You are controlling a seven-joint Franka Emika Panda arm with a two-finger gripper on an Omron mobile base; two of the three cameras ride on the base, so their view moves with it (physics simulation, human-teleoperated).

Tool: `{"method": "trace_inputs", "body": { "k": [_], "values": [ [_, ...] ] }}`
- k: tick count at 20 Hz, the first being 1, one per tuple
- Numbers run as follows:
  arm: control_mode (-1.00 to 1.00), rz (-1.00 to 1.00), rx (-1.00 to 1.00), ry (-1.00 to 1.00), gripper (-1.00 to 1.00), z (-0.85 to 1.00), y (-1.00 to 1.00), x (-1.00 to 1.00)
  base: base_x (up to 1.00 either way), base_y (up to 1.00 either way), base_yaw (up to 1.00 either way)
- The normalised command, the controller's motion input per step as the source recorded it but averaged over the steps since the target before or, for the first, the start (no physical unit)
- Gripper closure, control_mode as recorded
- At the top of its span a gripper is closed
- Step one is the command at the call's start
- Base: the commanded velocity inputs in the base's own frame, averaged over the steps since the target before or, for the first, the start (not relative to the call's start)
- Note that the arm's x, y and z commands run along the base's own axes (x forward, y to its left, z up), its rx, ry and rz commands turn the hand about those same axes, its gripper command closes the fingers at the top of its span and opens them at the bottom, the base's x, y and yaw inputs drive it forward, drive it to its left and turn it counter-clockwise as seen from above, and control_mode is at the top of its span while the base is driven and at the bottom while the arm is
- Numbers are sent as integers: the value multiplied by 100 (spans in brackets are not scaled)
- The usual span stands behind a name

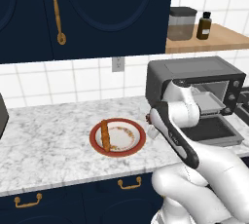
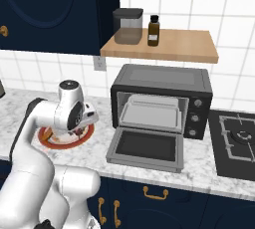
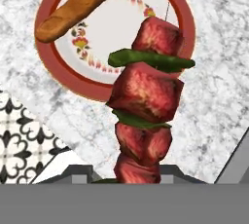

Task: Pick up the kebab skewer and baguette bread, and place them inside the toaster oven. Close the toaster oven door and start by setting the timer.

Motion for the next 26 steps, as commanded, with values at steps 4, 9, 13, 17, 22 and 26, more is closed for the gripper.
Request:
{"method": "trace_inputs", "body": {
  "k": [4,9,13,17,22,26],
  "values": [
    [-100,-1,0,-12,100,76,-100,-11,0,0,0],
    [-100,-7,0,8,100,71,-100,2,0,0,0],
    [-100,-7,0,10,100,35,-84,41,0,0,0],
    [-100,-3,0,8,100,6,-32,45,0,0,0],
    [-100,0,-8,10,100,3,0,32,0,0,0],
    [-100,0,-7,0,100,-6,-3,10,0,0,0]
  ]
}}
